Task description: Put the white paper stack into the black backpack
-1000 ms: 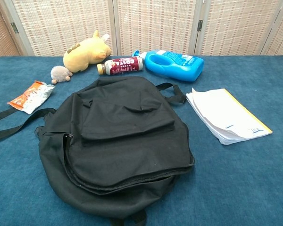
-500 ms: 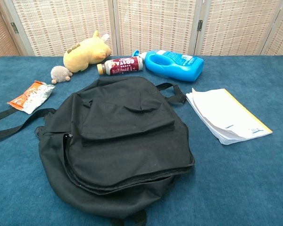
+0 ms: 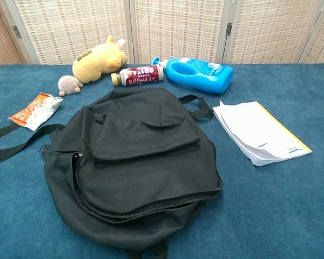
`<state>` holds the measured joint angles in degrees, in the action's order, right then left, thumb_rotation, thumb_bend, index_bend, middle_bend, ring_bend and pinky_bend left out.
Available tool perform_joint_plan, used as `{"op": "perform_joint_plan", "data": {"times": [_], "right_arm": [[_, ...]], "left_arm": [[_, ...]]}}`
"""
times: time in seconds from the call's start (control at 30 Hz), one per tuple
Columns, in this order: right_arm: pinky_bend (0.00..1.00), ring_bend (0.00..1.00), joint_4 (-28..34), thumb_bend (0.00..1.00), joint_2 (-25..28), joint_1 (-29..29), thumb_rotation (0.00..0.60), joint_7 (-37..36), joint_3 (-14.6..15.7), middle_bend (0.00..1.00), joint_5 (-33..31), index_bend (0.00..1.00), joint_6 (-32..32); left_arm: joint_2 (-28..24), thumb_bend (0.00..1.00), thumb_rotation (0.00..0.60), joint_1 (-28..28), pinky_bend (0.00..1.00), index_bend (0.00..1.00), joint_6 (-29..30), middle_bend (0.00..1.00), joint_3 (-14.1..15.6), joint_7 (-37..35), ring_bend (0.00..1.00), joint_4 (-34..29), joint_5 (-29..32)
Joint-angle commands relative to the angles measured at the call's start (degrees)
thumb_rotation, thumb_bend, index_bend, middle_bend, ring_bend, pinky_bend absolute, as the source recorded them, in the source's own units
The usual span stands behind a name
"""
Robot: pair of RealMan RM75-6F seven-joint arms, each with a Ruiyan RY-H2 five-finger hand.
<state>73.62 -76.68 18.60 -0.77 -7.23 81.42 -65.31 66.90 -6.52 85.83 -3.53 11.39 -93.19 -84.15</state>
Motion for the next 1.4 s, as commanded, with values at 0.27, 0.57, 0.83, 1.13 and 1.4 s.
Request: {"op": "perform_joint_plan", "data": {"times": [0.27,0.57,0.83,1.13,1.4], "right_arm": [[0.10,0.11,-9.7,0.20,-6.0,5.3,0.600,-0.2,-0.4,0.07,-2.3,0.05,7.0],[0.10,0.10,-17.0,0.20,-10.5,8.5,0.600,-1.7,-0.4,0.05,-3.0,0.05,10.7],[0.08,0.08,-23.0,0.20,-14.2,11.2,0.600,-3.6,0.1,0.05,-2.2,0.05,12.9],[0.07,0.07,-26.1,0.20,-17.0,13.1,0.600,-4.0,1.7,0.05,0.0,0.05,13.4],[0.07,0.07,-18.5,0.20,-15.2,12.2,0.600,-6.0,6.0,0.05,7.3,0.05,5.9]], "left_arm": [[0.0,0.14,0.600,-0.4,0.00,0.00,-0.8,0.02,-0.1,0.6,0.03,-0.2,0.4],[0.3,0.13,0.600,-0.9,0.00,0.00,-1.6,0.01,-0.3,1.3,0.03,-0.4,0.7],[0.3,0.13,0.600,-1.0,0.00,0.00,-1.8,0.01,-0.2,1.3,0.03,-0.6,0.7],[0.4,0.13,0.600,-0.9,0.00,0.00,-1.7,0.01,-0.1,0.9,0.03,-0.2,0.7],[0.7,0.13,0.600,-0.9,0.00,0.00,-1.8,0.01,0.0,0.2,0.03,0.3,0.8]]}}
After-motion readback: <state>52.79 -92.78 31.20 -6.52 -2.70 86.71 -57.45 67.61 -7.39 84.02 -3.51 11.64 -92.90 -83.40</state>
